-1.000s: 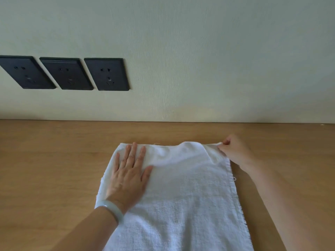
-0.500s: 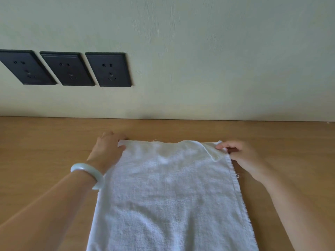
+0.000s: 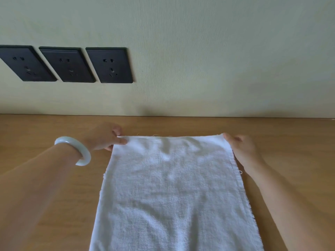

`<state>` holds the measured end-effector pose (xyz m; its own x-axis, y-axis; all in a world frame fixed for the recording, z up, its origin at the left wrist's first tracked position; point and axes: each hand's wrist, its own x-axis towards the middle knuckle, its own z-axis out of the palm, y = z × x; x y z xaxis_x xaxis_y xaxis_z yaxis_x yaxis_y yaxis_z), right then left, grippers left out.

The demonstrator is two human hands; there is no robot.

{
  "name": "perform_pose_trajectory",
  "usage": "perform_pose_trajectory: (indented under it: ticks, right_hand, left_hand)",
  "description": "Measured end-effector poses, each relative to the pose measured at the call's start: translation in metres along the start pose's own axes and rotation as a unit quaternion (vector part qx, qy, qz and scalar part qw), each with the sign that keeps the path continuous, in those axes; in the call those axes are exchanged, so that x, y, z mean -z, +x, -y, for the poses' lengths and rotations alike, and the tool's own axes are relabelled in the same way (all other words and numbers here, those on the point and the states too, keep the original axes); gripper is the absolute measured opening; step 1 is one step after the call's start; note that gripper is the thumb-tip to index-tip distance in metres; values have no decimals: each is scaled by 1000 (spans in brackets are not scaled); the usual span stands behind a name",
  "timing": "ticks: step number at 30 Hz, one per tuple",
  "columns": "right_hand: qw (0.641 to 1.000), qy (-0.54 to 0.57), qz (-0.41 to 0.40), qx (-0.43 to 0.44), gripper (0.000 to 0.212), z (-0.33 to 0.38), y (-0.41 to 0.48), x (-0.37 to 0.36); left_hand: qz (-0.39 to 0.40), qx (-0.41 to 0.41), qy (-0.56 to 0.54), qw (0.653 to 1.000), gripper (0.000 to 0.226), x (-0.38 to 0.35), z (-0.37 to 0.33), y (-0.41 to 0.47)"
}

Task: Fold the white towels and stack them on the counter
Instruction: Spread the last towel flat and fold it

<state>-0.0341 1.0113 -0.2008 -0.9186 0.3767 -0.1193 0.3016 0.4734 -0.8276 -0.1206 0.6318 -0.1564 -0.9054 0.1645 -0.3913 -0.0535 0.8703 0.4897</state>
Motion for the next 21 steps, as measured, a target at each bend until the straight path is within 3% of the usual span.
perform_pose_trajectory:
  ticks: [6,9,18,21]
  right_hand:
    - [996,-32,-85,-26,43,-2,4,-11]
    - [994,-42,-102,-3,41,0,5,-16]
    - [979,-117,-150,77,11,-4,0,-33]
    - [974,-149,-148,80,21,-6,5,-35]
  left_hand:
    - [11,60,-61,996,17,6,-4,2]
    - [10,62,-33,997,7,-1,-8,3]
    - [-89,32,48,994,39,-14,-7,3]
    - [-126,74,41,988,24,-27,-4,-8]
